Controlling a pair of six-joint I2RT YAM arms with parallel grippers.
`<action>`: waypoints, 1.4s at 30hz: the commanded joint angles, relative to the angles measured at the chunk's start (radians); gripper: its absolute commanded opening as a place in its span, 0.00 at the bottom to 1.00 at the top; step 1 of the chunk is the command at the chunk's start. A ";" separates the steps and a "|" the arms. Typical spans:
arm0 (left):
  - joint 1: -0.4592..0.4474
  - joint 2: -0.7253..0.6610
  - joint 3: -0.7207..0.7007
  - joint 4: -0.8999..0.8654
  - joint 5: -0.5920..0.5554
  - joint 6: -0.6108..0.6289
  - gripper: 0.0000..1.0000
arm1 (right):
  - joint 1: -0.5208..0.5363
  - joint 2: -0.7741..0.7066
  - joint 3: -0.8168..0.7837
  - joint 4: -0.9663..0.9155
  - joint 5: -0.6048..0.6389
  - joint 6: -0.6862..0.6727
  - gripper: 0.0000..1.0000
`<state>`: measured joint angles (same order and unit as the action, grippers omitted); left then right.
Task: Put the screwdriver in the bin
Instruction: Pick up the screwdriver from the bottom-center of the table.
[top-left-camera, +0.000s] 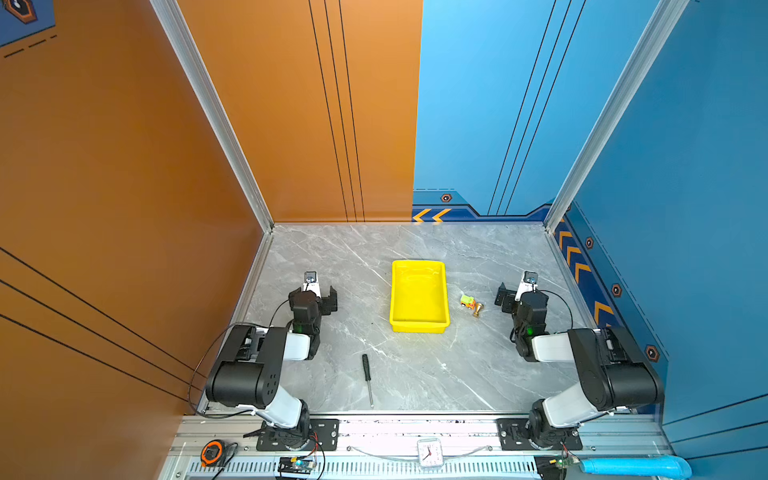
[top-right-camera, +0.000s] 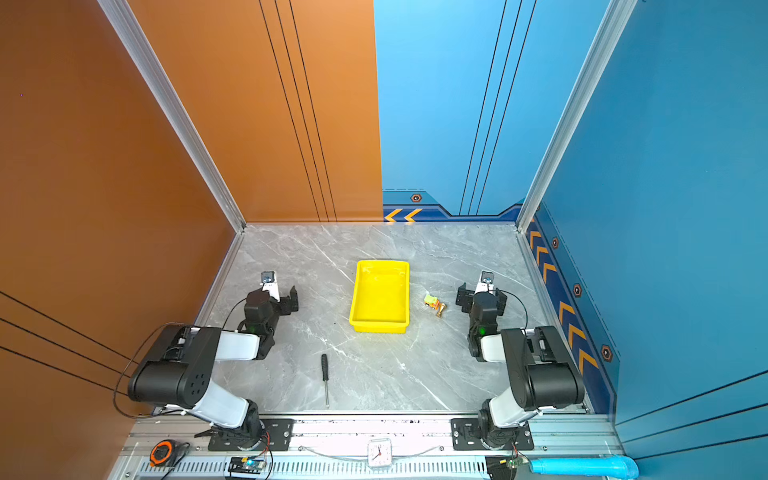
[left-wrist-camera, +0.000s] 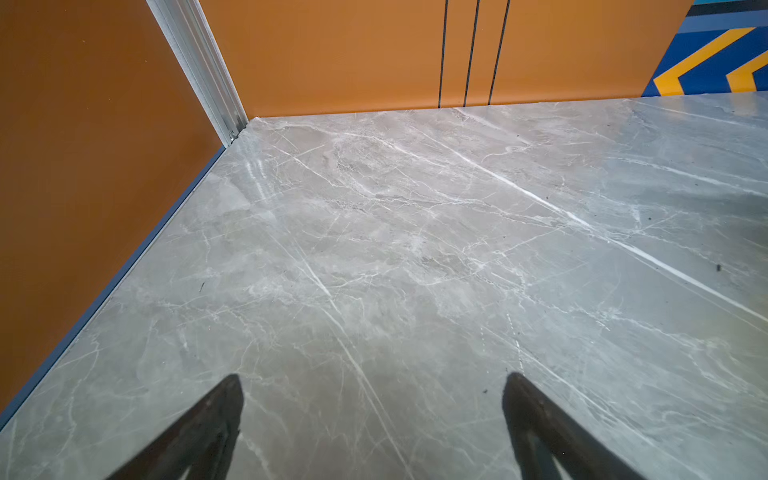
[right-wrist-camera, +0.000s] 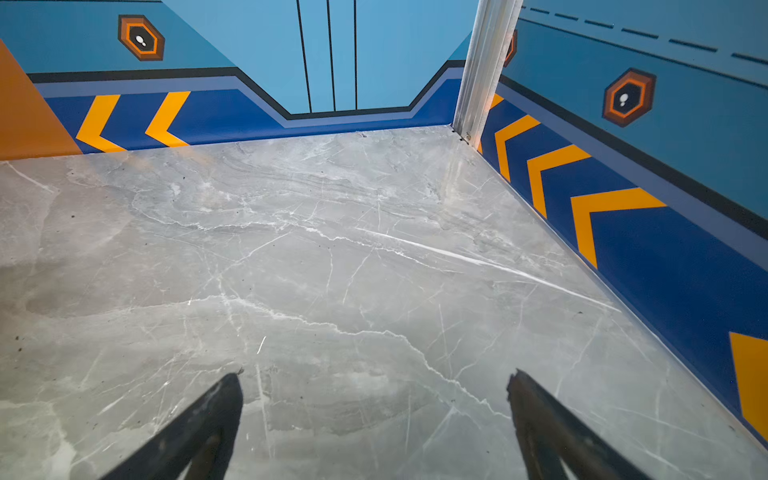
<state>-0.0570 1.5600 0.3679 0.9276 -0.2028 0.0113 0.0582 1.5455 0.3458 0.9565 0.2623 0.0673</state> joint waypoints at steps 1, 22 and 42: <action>0.011 0.004 0.010 -0.001 0.025 0.007 0.98 | -0.015 0.002 0.015 -0.023 -0.026 0.015 1.00; 0.011 0.003 0.010 -0.001 0.024 0.007 0.98 | -0.015 0.001 -0.002 0.009 0.024 0.036 1.00; 0.013 0.001 0.009 0.000 0.026 0.006 0.98 | 0.025 0.005 0.000 0.013 0.110 0.011 1.00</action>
<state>-0.0570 1.5600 0.3679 0.9276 -0.1989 0.0113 0.0692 1.5455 0.3431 0.9615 0.3210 0.0921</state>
